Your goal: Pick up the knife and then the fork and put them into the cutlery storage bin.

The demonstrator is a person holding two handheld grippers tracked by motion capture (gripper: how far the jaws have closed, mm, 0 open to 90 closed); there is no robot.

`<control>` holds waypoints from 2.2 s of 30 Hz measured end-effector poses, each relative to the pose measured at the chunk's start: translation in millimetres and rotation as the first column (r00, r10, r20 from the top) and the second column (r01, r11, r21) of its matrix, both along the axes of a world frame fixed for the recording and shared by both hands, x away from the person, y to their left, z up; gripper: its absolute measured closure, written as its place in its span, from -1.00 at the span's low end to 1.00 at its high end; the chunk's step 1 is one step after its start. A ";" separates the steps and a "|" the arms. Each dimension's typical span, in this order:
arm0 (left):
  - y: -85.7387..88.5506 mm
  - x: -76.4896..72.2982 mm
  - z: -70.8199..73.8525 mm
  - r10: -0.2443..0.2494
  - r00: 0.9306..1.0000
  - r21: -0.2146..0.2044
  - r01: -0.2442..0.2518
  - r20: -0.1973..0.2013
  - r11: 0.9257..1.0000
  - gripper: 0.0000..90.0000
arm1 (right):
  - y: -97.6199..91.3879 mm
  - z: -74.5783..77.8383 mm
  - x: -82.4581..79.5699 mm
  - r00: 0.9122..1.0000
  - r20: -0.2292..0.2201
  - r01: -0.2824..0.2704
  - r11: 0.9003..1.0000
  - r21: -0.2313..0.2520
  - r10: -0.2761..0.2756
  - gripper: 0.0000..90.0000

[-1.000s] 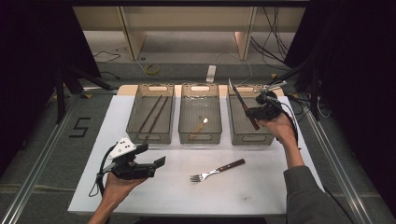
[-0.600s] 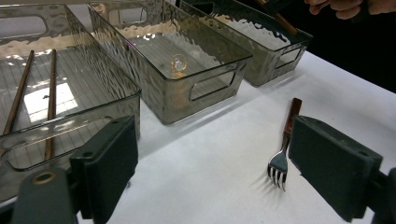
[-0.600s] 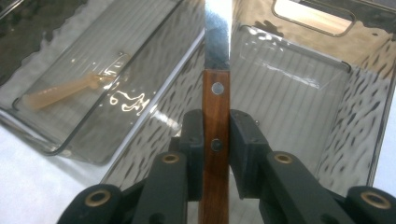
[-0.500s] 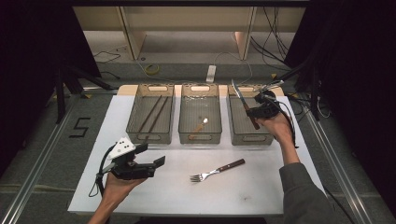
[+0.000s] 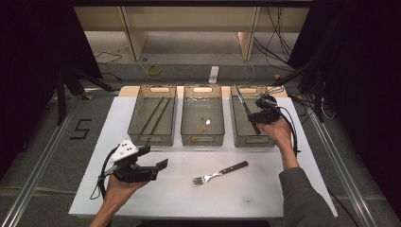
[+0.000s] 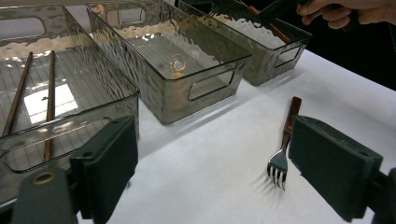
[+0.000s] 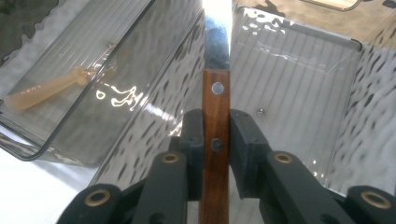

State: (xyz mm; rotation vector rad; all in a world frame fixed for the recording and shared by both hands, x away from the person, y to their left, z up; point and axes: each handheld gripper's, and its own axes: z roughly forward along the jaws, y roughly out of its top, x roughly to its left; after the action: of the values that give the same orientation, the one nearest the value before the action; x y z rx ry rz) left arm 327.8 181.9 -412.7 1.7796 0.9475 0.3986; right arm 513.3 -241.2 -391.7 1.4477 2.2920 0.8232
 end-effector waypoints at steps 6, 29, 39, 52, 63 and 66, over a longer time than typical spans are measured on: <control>0.0 -0.4 0.2 0.008 1.000 -0.008 -0.008 -0.001 1.000 -0.66 | 2.9 -2.8 0.9 1.000 -0.009 0.009 1.000 0.000 -0.009 0.71; 0.4 0.1 -0.2 0.006 1.000 -0.004 -0.006 -0.001 1.000 -0.66 | 13.2 11.1 -19.2 0.994 0.035 -0.110 0.991 0.082 0.108 0.00; 0.4 0.0 0.0 0.008 1.000 -0.001 -0.008 0.001 1.000 -0.66 | 25.9 27.1 -55.2 0.969 0.113 -0.228 0.970 0.087 0.218 -0.14; 0.4 -1.5 1.6 0.006 1.000 -0.002 -0.006 0.017 1.000 -0.67 | 39.9 13.2 -95.6 0.952 0.154 -0.282 0.954 0.097 0.266 -0.24; 0.1 -2.1 1.3 0.005 1.000 -0.001 -0.005 0.019 1.000 -0.67 | 40.5 -25.8 -108.4 0.945 0.078 -0.320 0.947 0.031 0.316 0.23; -0.7 -2.3 1.4 0.003 1.000 0.001 -0.003 0.021 1.000 -0.67 | 41.0 -33.9 -107.2 0.948 0.054 -0.316 0.949 0.014 0.315 0.37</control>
State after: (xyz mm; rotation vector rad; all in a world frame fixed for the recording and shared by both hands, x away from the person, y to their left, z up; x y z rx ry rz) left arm 325.5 181.2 -411.3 1.7717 0.9359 0.4187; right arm 406.1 -200.2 -425.5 1.0663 2.5194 0.9635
